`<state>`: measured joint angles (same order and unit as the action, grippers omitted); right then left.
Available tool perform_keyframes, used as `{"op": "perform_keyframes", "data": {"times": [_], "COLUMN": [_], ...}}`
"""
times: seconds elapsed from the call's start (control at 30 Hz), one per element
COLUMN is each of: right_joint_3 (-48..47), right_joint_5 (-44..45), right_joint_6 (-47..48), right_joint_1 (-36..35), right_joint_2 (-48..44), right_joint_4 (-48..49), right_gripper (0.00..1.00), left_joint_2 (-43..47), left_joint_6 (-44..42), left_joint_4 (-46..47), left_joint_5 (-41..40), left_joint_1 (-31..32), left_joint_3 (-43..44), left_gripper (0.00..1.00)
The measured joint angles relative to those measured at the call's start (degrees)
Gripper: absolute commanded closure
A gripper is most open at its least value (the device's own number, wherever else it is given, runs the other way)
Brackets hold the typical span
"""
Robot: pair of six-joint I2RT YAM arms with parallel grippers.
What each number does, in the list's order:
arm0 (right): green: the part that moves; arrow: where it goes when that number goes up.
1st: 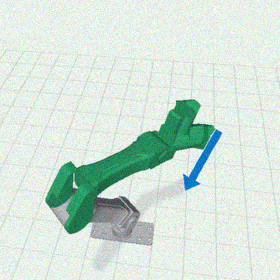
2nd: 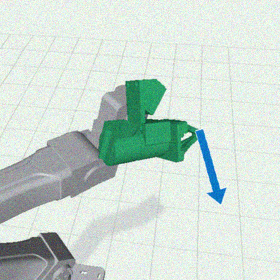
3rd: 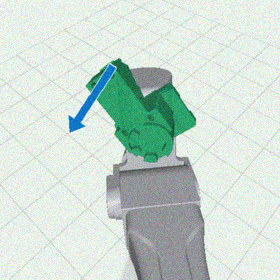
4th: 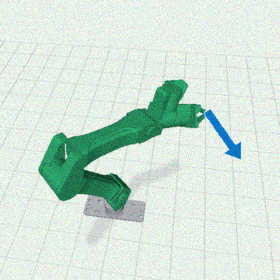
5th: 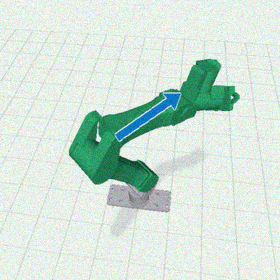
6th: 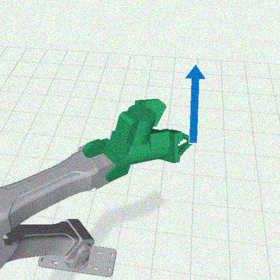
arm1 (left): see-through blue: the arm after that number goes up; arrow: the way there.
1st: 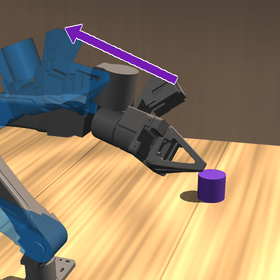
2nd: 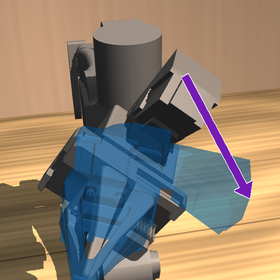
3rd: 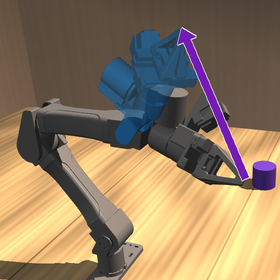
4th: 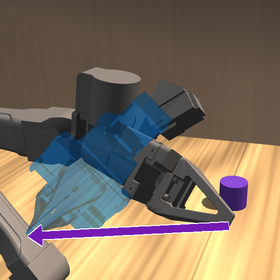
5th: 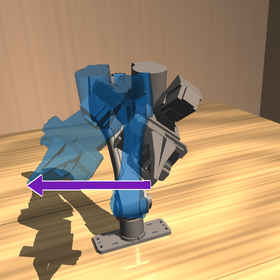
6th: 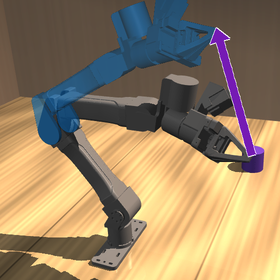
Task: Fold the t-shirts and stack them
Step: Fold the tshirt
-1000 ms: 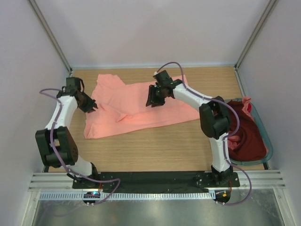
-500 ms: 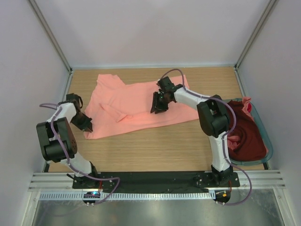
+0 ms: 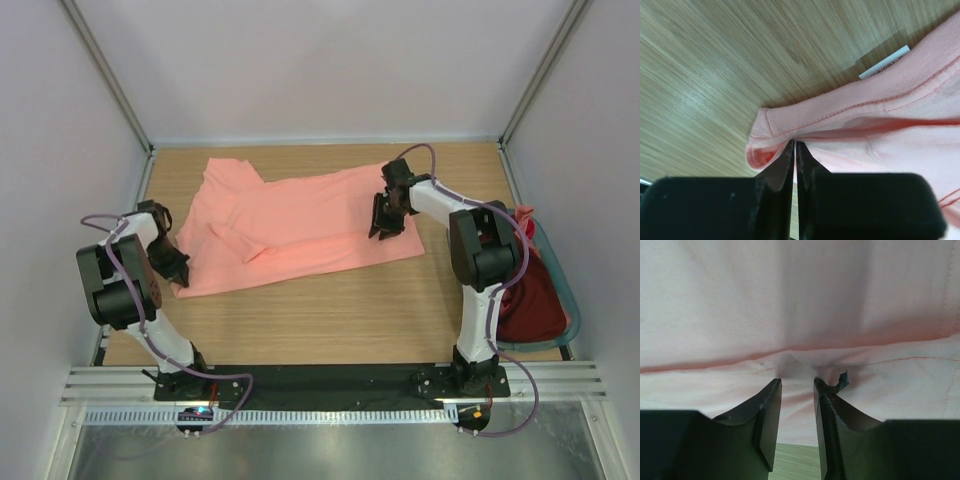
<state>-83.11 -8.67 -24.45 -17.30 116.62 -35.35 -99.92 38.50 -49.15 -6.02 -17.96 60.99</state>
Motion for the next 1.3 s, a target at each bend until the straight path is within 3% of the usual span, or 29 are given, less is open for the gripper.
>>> {"op": "perform_keyframes", "data": {"times": [0.3, 0.37, 0.4, 0.5, 0.6, 0.8, 1.07, 1.3], "right_joint_3": [2.14, 2.19, 2.16, 1.27, 0.00, -0.07, 0.42, 2.03], "right_joint_5": [2.84, 3.63, 3.89, 4.04, 3.65, 2.67, 2.10, 2.03], "right_joint_6": [2.54, 3.10, 3.28, 3.45, 3.43, 3.41, 3.45, 3.61], "right_joint_1": [-1.01, -0.90, -0.85, -0.59, -0.63, -1.22, -1.36, -1.33], "right_joint_2": [-2.47, -3.43, -3.93, -5.73, -7.54, -11.39, -12.02, -13.00], "right_joint_4": [-2.45, -3.96, -4.46, -6.84, -8.63, -10.34, -10.38, -10.40], "right_gripper": [0.58, 0.57, 0.58, 0.57, 0.57, 0.56, 0.56, 0.56], "left_joint_2": [-0.52, -0.28, 0.39, 4.55, 10.84, 17.11, 10.56, 5.86], "left_joint_6": [-1.90, -3.13, -4.17, -6.10, -6.23, -2.54, 5.25, 9.66], "left_joint_4": [-0.98, -0.98, -0.87, -0.50, -0.31, 4.09, 10.97, 14.01], "left_joint_5": [-3.34, -4.76, -5.20, -5.75, -4.76, 4.37, 12.90, 13.38], "left_joint_1": [-0.72, -1.22, -1.11, 1.55, 6.38, 10.78, 17.25, 19.87], "left_joint_3": [0.79, 0.85, 0.83, 0.85, 1.46, -0.11, -4.22, -4.02], "left_gripper": [0.96, 0.89, 0.78, 0.59, 0.54, 0.50, 0.48, 0.54]}}
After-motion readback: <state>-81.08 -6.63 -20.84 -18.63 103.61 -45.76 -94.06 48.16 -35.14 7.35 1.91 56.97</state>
